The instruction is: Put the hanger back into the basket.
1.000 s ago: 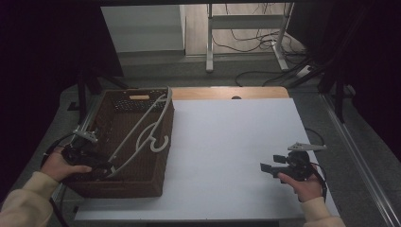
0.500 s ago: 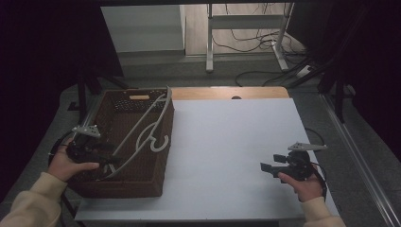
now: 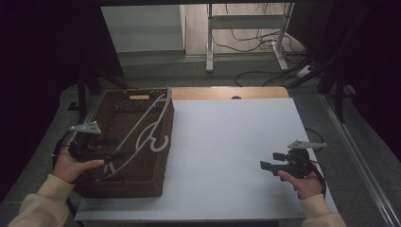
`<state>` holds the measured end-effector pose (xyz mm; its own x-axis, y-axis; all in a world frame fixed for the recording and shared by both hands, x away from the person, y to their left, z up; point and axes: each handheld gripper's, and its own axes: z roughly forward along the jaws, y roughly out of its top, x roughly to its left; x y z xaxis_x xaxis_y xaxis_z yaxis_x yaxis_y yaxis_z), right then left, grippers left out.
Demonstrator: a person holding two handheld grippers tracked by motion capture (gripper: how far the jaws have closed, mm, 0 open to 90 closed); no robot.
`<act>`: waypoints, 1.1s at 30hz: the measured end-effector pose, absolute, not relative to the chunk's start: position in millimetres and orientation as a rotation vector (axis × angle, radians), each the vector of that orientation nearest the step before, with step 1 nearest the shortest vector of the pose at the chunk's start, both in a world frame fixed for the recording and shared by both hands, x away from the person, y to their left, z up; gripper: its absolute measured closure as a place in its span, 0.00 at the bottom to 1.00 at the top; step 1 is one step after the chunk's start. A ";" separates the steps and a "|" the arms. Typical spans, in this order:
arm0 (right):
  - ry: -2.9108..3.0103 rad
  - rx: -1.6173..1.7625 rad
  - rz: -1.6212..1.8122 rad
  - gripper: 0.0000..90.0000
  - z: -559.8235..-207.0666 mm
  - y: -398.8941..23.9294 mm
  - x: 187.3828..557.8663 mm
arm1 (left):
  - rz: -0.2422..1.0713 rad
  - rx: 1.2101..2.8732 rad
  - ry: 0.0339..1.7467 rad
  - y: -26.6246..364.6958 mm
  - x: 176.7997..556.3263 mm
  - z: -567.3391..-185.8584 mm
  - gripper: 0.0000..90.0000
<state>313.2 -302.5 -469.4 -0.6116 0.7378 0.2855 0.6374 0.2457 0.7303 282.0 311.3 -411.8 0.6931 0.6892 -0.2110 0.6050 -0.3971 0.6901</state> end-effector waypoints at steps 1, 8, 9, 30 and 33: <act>2.387 1.322 1.305 0.25 -469.1 -302.2 313.6 | 0.139 2.107 0.988 310.7 279.5 -410.2 0.31; 2.399 1.297 1.296 0.25 -466.4 -295.4 313.8 | 0.194 2.047 1.007 293.1 259.1 -401.1 0.29; 2.400 1.292 1.295 0.25 -465.7 -294.7 313.8 | 0.228 2.052 1.012 286.3 254.0 -399.7 0.28; 2.400 1.216 1.274 0.22 -464.3 -290.3 314.3 | 0.270 2.044 0.968 194.9 221.8 -411.7 0.27; 2.405 1.205 1.281 0.22 -463.8 -290.2 313.5 | 0.288 2.052 0.964 190.2 222.2 -415.7 0.27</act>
<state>313.5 -290.2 -463.8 -0.6619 0.7181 0.2150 0.5793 0.3080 0.7547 222.2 190.2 -415.7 0.6793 0.7220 -0.1314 0.5318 -0.3609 0.7662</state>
